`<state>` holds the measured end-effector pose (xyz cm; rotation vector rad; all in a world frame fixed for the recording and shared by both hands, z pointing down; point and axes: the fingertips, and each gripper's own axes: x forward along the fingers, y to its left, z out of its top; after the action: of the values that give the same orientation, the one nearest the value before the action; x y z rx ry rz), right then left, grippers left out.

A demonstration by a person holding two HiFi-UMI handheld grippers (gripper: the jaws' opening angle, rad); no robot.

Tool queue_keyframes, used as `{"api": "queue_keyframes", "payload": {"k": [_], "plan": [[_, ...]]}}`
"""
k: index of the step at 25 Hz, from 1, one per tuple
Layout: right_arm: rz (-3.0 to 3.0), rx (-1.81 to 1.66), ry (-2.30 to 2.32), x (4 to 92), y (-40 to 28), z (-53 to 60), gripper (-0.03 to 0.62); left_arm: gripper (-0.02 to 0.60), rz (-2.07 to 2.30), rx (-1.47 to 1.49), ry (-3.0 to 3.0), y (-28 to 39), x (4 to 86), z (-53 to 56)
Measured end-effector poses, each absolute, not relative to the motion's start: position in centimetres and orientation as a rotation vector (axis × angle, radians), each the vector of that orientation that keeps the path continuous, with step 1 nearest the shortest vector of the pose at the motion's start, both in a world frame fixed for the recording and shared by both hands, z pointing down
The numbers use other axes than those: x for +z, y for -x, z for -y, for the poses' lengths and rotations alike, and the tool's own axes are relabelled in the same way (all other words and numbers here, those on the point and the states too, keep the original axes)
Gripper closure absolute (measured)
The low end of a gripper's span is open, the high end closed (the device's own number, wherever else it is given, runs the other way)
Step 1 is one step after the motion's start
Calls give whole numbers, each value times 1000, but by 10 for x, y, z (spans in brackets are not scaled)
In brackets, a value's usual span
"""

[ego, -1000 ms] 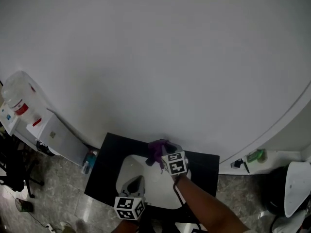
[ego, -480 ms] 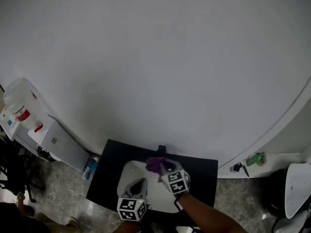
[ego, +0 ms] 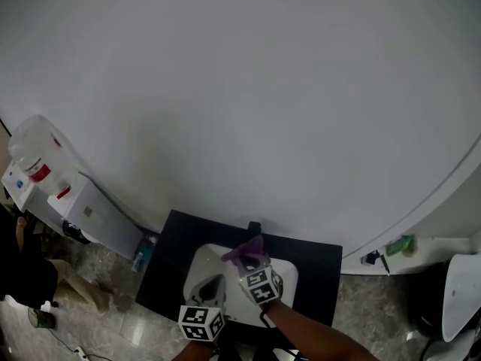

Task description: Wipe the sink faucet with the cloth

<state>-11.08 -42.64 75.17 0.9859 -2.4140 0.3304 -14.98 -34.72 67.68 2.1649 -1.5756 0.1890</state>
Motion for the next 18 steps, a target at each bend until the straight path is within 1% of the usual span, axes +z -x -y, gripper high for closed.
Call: {"api": "queue_keyframes", "payload": {"k": [3,5,9,12,18], "plan": [[2394,390,-977,771,119,402,565,577,1582,182,-2163,154,673,342],[2382,436,-1047,779,119,412,565,577,1587,181,-2170,155,669,341],[2347,422,-1171,786,117,448,565,577,1592,188,-2175,159,670,343],[2354,418,-1157,789,123,455,563,577,1585,192,-2174,160,675,344],[2320,480,-1027,814,116,394,565,577,1557,191,-2178,157,676,337]]}}
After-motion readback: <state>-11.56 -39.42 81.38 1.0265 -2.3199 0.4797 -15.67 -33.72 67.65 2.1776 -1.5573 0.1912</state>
